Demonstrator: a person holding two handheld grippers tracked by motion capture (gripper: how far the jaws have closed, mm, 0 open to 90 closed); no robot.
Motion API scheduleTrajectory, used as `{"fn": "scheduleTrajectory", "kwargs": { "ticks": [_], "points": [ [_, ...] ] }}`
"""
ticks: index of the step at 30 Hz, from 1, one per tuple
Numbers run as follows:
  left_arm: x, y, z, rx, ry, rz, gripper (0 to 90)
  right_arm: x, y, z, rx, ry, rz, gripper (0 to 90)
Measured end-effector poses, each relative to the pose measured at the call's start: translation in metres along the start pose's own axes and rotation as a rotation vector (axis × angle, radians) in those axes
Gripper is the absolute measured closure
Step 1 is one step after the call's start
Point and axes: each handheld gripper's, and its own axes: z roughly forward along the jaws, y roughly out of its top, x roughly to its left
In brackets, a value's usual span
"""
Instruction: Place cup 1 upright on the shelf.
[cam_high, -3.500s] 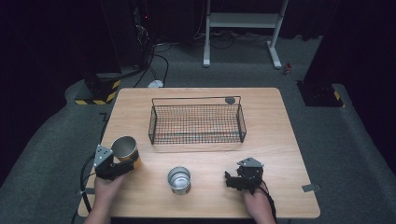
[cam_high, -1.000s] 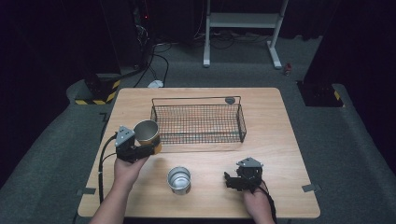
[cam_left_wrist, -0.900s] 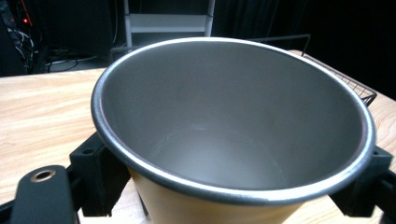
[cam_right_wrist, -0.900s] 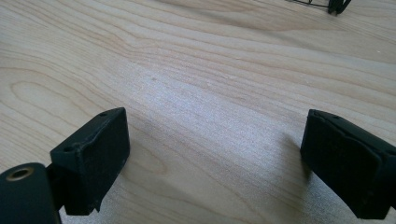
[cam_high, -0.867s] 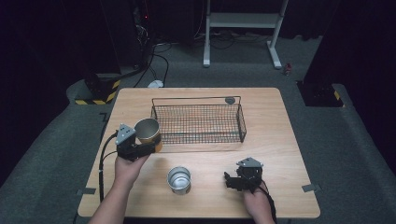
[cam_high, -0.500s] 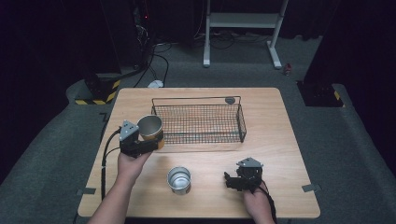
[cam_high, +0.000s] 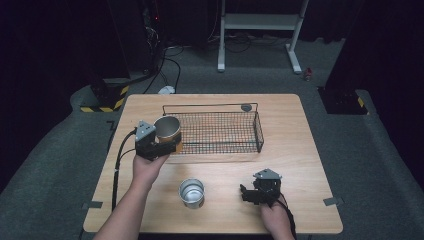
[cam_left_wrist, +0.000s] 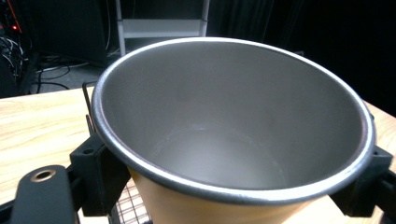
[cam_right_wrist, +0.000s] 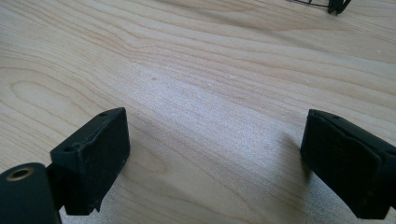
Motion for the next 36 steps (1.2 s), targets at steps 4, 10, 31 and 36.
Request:
{"fn": "scheduleTrajectory", "kwargs": {
  "ticks": [4,10,31,36],
  "points": [
    [0.0,0.004,0.004,0.007,0.012,0.015,14.9,0.0,0.0,0.0,0.0,0.0,0.006,8.0],
    [0.003,0.008,0.013,-0.001,0.022,0.005,14.9,0.0,0.0,0.0,0.0,0.0,0.005,8.0],
    [0.002,0.022,0.041,-0.001,0.035,0.008,14.9,0.0,0.0,0.0,0.0,0.0,0.006,8.0],
    [0.004,0.021,0.049,-0.003,0.034,-0.006,15.0,0.0,0.0,0.0,0.0,0.0,0.005,8.0]
  ]
}}
